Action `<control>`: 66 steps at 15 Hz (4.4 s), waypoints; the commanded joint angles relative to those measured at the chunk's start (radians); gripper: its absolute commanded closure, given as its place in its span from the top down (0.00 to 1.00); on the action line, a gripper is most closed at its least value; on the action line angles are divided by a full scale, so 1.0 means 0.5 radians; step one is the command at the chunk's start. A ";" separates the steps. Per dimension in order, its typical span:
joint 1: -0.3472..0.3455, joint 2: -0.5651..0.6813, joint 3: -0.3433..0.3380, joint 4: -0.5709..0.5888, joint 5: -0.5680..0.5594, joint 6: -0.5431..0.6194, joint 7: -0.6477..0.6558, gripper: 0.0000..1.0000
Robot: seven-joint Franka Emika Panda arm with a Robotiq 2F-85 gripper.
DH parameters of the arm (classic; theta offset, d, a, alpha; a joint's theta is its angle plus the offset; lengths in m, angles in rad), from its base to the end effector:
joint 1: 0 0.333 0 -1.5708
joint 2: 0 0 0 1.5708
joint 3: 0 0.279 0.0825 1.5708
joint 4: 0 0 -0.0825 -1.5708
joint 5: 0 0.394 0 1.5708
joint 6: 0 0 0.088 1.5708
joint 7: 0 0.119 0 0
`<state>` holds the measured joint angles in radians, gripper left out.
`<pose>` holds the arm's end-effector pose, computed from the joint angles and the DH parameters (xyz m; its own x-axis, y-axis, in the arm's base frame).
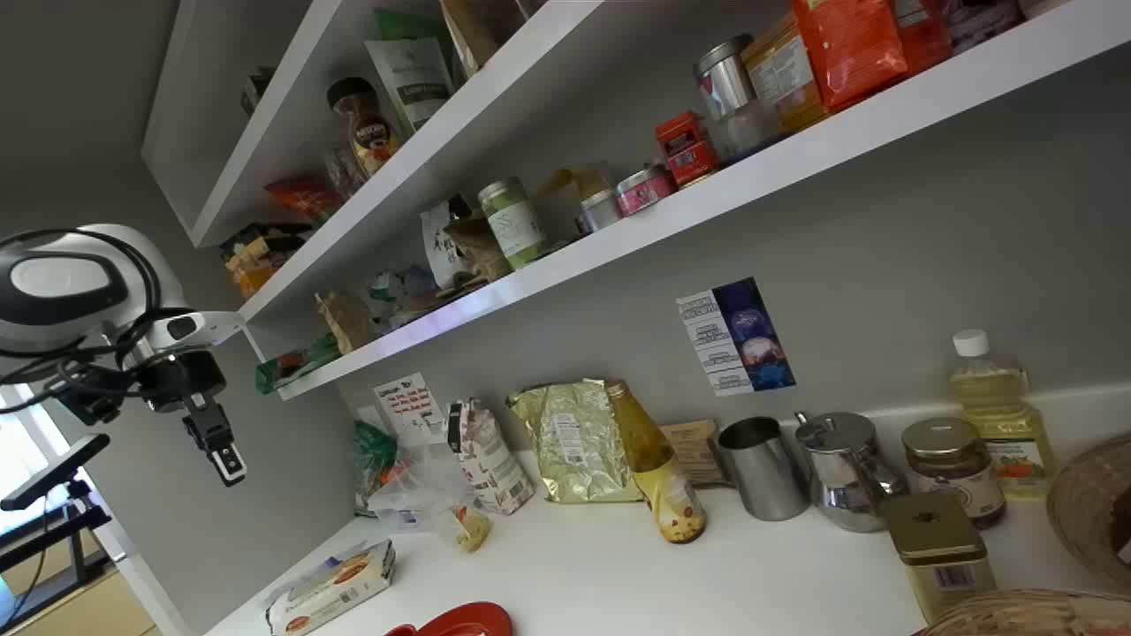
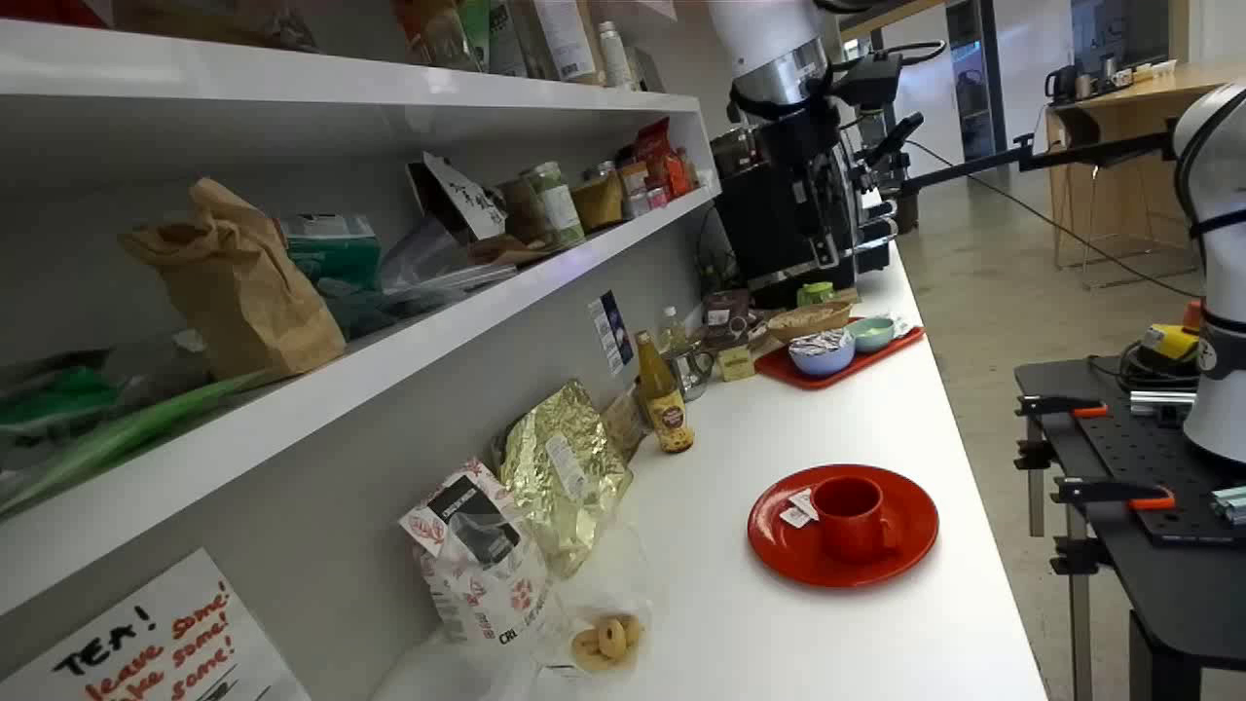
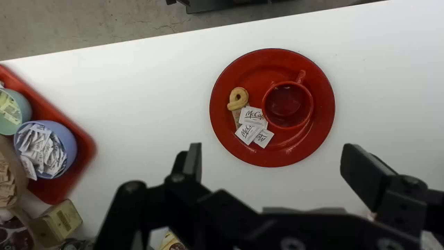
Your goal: Take the red cup off of the plate
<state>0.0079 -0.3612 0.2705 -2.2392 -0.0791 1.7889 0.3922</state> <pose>0.4412 0.1218 0.4513 0.9927 -0.1169 -0.0305 -0.1088 -0.9747 0.1953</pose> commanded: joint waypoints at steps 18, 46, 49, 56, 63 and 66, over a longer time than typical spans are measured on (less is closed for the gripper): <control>0.000 0.458 -0.305 -0.056 0.276 0.678 0.139 1.00; 0.274 1.244 -0.400 -0.161 0.203 0.994 0.511 1.00; 0.278 1.279 -0.434 -0.154 0.170 0.992 0.536 1.00; 0.297 1.354 -0.475 -0.133 0.146 1.061 0.628 1.00; 0.351 1.423 -0.471 -0.131 0.145 1.099 0.664 1.00; 0.374 1.431 -0.473 -0.147 0.128 1.124 0.651 0.67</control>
<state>0.1681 0.3368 0.0499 -2.3211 0.0102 2.3273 0.6937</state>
